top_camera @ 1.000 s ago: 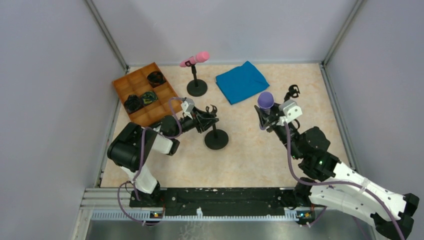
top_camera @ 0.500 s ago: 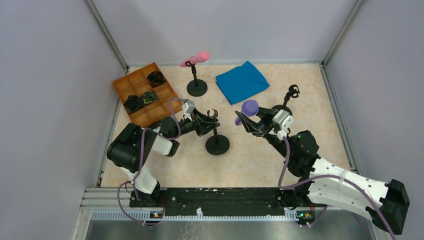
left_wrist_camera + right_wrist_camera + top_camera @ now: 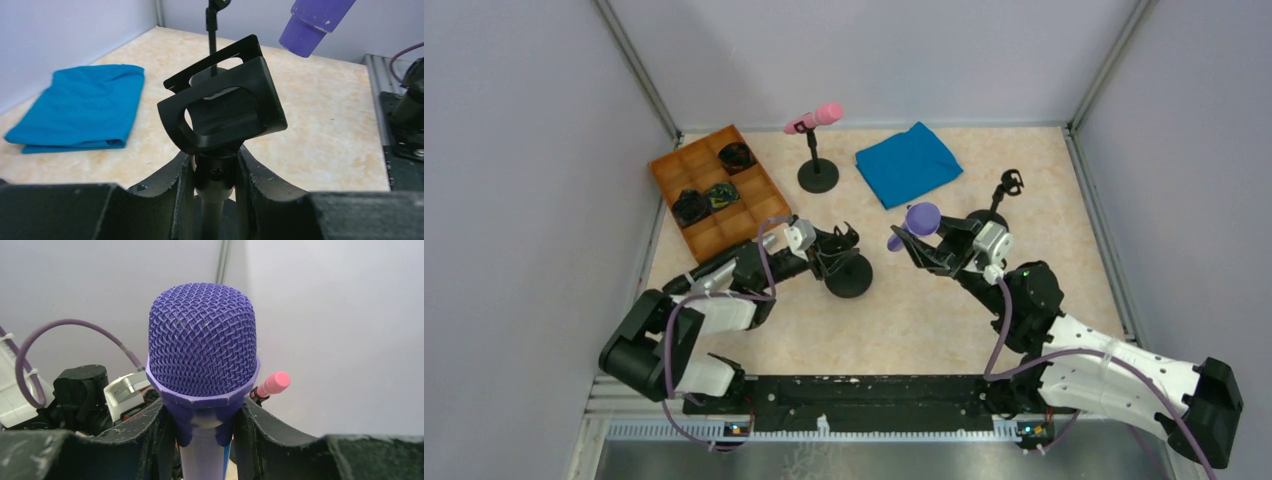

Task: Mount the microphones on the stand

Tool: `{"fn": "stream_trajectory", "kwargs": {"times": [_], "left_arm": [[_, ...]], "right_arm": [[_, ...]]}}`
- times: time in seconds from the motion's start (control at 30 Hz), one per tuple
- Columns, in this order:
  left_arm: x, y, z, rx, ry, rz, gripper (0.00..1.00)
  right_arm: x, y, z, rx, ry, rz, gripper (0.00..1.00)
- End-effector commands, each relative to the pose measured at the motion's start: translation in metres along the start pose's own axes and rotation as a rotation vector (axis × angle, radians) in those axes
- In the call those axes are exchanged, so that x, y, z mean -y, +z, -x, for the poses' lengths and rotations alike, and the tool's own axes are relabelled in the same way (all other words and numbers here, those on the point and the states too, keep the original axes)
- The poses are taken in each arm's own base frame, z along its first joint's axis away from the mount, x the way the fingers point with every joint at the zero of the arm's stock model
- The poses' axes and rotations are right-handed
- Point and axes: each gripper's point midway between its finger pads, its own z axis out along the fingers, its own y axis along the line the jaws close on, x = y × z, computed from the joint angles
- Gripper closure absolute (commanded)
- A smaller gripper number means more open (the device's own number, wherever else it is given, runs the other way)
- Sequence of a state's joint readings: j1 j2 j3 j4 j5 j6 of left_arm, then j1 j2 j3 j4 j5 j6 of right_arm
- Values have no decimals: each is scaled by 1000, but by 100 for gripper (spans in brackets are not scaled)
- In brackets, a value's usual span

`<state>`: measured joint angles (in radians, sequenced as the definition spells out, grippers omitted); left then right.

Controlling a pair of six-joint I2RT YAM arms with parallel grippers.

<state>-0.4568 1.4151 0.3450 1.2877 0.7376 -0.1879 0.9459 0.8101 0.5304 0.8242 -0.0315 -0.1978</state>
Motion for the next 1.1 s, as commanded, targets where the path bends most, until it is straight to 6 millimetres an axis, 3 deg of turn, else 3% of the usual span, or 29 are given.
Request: {"fn": "stream_trajectory", "kwargs": {"times": [0.0, 0.37, 0.57, 0.73, 1.07], "left_arm": [[-19, -1, 15, 2, 170, 99, 84], [-13, -8, -7, 24, 118, 92, 78], [-12, -12, -10, 23, 97, 113, 48], [-12, -14, -8, 47, 77, 125, 31], [-16, -10, -6, 90, 31, 142, 38]], "right_arm": [[3, -1, 19, 62, 5, -9, 100], [1, -2, 15, 38, 18, 1, 100], [0, -4, 12, 23, 23, 6, 100], [-2, -3, 9, 16, 30, 10, 100], [-3, -2, 7, 2, 33, 18, 100]]}}
